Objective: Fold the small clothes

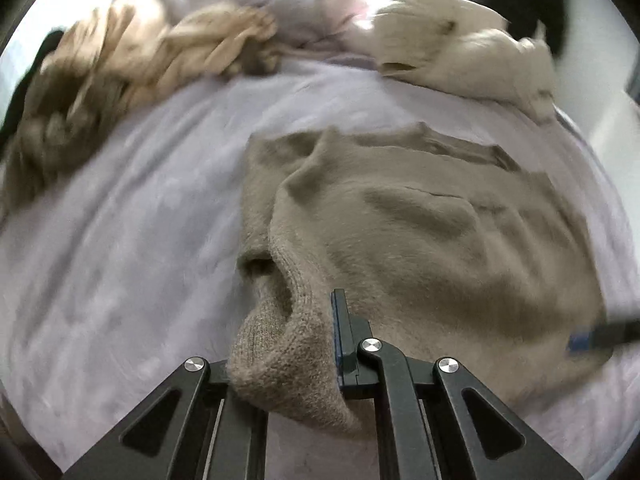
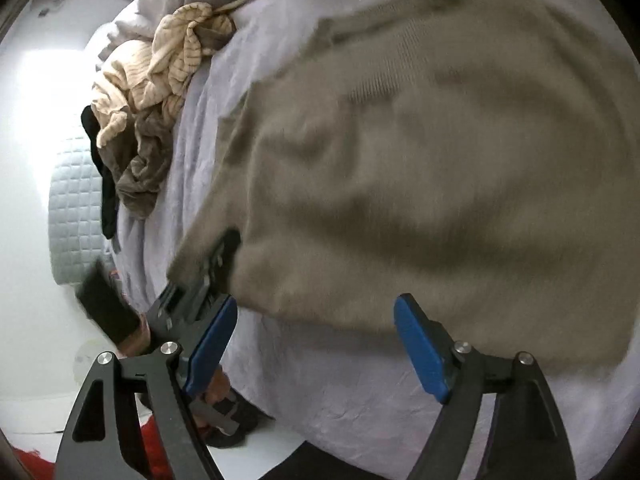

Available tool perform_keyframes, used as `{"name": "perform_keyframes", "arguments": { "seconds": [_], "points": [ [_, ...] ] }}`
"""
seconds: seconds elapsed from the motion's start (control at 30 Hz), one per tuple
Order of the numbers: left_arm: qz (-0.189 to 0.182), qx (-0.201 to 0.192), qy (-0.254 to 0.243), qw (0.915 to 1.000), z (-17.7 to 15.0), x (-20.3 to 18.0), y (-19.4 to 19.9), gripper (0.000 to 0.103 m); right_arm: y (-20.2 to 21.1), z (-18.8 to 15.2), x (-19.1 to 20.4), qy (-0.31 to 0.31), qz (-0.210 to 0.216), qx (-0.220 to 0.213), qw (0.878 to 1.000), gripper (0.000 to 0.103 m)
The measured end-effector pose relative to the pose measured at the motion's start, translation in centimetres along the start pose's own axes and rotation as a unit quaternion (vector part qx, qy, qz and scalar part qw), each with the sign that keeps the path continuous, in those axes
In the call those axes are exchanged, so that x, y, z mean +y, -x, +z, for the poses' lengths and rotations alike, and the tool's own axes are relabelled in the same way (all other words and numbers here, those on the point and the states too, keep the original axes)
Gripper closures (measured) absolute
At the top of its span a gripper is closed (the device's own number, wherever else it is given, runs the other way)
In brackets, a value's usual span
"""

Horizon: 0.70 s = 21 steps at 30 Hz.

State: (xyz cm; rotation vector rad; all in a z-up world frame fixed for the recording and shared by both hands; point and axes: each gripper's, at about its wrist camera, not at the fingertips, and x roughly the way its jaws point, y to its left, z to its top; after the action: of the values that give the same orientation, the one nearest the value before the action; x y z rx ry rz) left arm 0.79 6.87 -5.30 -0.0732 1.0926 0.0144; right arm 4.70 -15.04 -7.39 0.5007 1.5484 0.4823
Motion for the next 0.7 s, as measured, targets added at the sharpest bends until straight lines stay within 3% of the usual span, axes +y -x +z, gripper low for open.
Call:
{"name": "perform_keyframes", "arguments": {
  "seconds": [0.2,0.33,0.53,0.7],
  "points": [
    [0.026,-0.028,-0.084,0.9958,0.0,-1.8,0.5,0.092,-1.2,6.2,4.8,0.079,-0.045,0.049,0.995,0.019],
    [0.024,-0.033,-0.107,0.9934,-0.2,-2.0,0.6,0.092,-5.0,9.0,9.5,0.15,-0.067,0.099,0.981,0.015],
    [0.02,-0.036,-0.105,0.9936,-0.5,-2.0,0.8,0.092,-13.8,11.7,15.9,0.216,-0.135,0.174,0.951,0.011],
    [0.013,-0.037,-0.105,0.9937,-0.4,-1.7,0.7,0.092,-19.3,12.1,17.6,0.244,-0.223,0.207,0.921,0.01]
  ]
}}
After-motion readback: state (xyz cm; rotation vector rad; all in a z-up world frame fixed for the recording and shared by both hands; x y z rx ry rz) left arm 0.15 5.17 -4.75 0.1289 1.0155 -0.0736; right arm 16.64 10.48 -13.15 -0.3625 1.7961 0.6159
